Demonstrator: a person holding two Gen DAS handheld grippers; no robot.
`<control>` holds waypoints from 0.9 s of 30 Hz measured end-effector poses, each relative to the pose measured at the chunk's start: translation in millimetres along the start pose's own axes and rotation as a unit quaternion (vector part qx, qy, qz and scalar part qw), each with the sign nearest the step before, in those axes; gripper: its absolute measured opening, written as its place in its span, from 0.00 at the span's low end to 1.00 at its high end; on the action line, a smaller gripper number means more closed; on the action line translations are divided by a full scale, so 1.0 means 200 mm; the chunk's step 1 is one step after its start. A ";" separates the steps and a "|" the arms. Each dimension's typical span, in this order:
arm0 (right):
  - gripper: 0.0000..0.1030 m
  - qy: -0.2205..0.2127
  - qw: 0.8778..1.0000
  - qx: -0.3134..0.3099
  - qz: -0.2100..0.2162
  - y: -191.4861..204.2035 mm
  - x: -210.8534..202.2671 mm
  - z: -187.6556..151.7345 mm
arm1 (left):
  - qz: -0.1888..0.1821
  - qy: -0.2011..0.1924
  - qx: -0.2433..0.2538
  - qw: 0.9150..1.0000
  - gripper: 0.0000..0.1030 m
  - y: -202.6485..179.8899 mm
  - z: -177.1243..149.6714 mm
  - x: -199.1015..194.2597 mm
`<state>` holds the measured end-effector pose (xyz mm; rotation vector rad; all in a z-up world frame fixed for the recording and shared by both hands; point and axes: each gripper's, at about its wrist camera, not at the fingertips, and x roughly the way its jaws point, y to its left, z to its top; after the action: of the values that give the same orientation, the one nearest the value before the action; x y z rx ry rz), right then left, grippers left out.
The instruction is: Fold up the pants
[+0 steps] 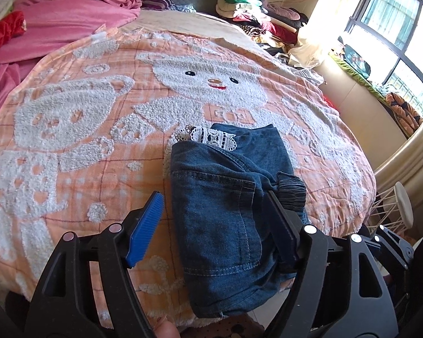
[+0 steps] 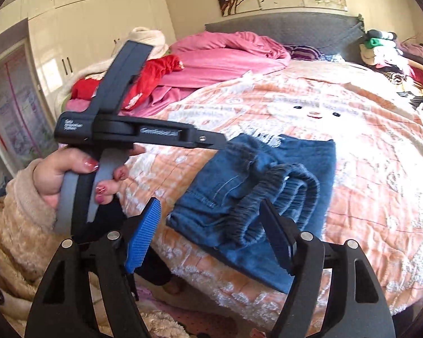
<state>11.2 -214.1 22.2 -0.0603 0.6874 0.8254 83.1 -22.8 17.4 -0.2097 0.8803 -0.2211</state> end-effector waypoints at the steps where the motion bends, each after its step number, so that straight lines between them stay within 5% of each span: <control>1: 0.69 -0.003 1.000 0.003 -0.005 -0.01 -0.01 0.01 | 0.000 -0.003 0.000 1.000 0.66 0.00 0.00 -0.01; 14: 0.69 -0.015 0.996 0.039 -0.074 -0.14 -0.07 0.03 | 0.017 -0.030 0.004 0.999 0.78 -0.02 -0.02 -0.13; 15: 0.72 -0.015 0.996 0.039 -0.080 -0.14 -0.07 0.03 | 0.018 -0.031 0.005 0.999 0.79 -0.02 -0.02 -0.13; 16: 0.93 -0.014 0.995 0.038 -0.087 -0.15 -0.07 0.04 | 0.020 -0.033 0.005 0.999 0.81 -0.02 -0.02 -0.14; 17: 0.96 -0.018 0.994 0.038 -0.096 -0.16 -0.08 0.05 | 0.021 -0.034 0.005 0.999 0.82 -0.02 -0.02 -0.14; 27: 0.95 -0.028 0.987 0.033 -0.155 -0.23 -0.10 0.10 | 0.028 -0.037 0.002 0.999 0.85 0.00 -0.04 -0.16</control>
<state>45.1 -252.7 39.5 -0.0827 0.6322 0.5035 57.4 -15.1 35.8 -0.1884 0.8119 -0.1617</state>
